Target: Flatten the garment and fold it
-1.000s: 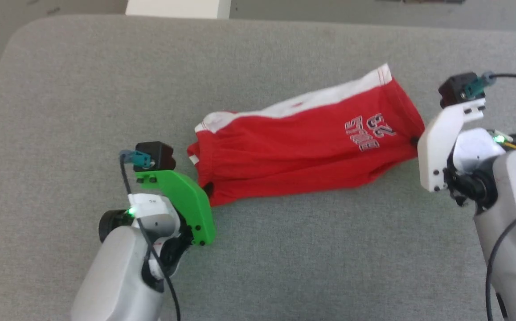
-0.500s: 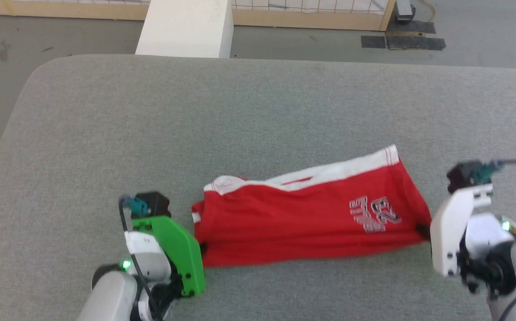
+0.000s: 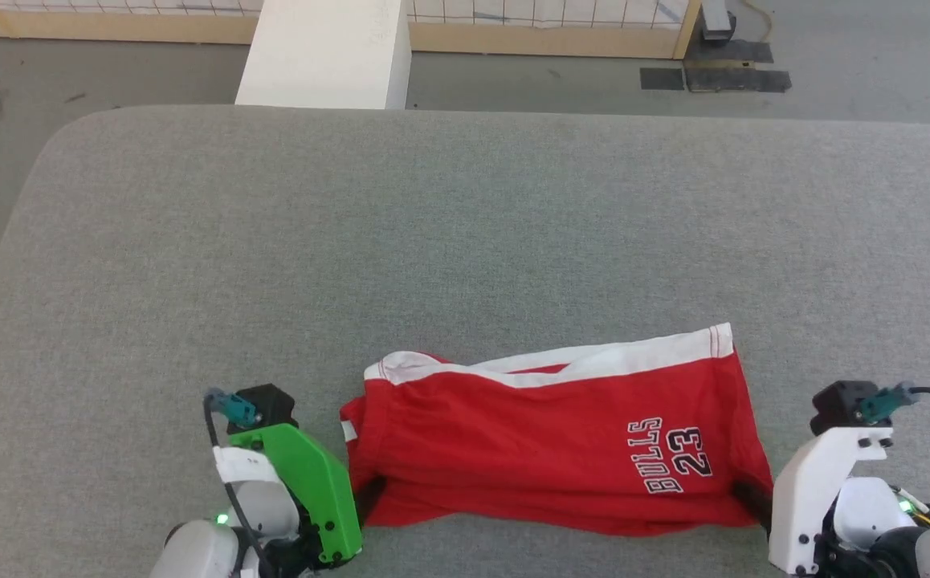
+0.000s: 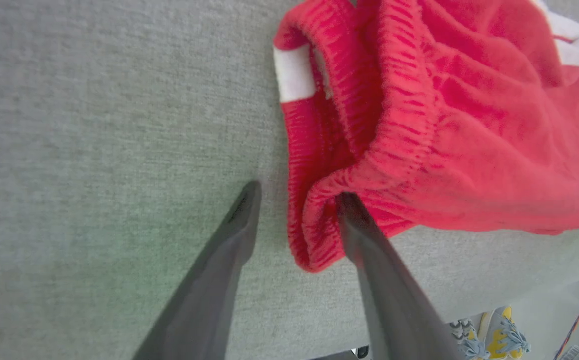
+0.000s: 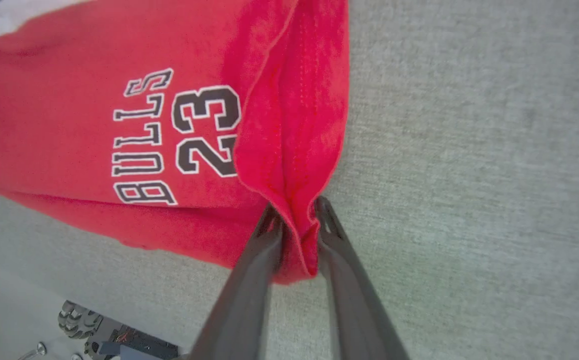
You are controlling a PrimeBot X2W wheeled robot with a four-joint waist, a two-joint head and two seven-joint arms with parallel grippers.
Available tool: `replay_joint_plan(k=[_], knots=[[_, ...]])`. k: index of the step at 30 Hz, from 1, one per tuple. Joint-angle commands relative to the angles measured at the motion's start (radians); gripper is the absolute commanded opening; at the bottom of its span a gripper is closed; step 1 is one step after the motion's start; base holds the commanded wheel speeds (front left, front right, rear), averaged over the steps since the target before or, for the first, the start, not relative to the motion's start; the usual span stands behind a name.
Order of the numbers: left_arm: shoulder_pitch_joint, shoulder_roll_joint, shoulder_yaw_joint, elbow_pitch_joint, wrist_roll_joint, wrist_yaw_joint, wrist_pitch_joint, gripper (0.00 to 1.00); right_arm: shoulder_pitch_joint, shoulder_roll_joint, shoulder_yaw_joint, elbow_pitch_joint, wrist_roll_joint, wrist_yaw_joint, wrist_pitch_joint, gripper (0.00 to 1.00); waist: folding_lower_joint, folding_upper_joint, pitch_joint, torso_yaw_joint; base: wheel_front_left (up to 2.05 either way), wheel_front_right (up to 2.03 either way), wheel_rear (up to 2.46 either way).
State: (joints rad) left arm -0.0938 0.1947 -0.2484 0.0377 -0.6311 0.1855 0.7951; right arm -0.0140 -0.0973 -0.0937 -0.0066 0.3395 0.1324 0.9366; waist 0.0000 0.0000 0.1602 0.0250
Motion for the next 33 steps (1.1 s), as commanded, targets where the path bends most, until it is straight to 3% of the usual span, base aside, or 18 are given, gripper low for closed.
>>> replay_joint_plan(k=[1,8,12,19,27,33], knots=[[0.012,0.008,0.007,0.001,-0.01,0.001,0.0,1.0,-0.002,0.006,-0.005,-0.008,-0.006,-0.002,-0.013,1.0,0.0,0.0,-0.005,-0.001,0.0,0.0,0.0],[0.019,0.045,0.04,-0.095,-0.007,0.022,0.006,1.0,-0.013,0.021,-0.051,-0.071,0.066,-0.002,-0.036,1.0,0.0,0.0,-0.036,0.001,0.0,0.0,0.0],[0.011,0.043,0.093,-0.167,0.01,0.04,-0.083,1.0,-0.027,0.0,-0.086,-0.111,0.082,-0.002,-0.047,1.0,0.0,0.0,-0.04,0.001,0.0,0.0,0.0],[-0.011,0.029,0.178,-0.186,0.08,-0.004,-0.429,1.0,-0.07,-0.096,-0.08,-0.101,0.086,-0.002,-0.073,1.0,0.0,0.0,-0.023,-0.002,0.0,0.0,0.0],[-0.008,0.026,0.201,-0.113,0.16,-0.11,-0.825,1.0,-0.082,-0.206,0.006,-0.006,0.19,-0.002,-0.075,1.0,0.0,0.0,-0.003,0.013,0.0,0.0,0.0],[0.001,0.026,0.179,-0.055,0.211,-0.165,-1.006,1.0,-0.09,-0.258,0.062,0.054,0.261,-0.002,-0.07,1.0,0.0,0.0,0.019,0.025,0.0,0.0,0.0]])
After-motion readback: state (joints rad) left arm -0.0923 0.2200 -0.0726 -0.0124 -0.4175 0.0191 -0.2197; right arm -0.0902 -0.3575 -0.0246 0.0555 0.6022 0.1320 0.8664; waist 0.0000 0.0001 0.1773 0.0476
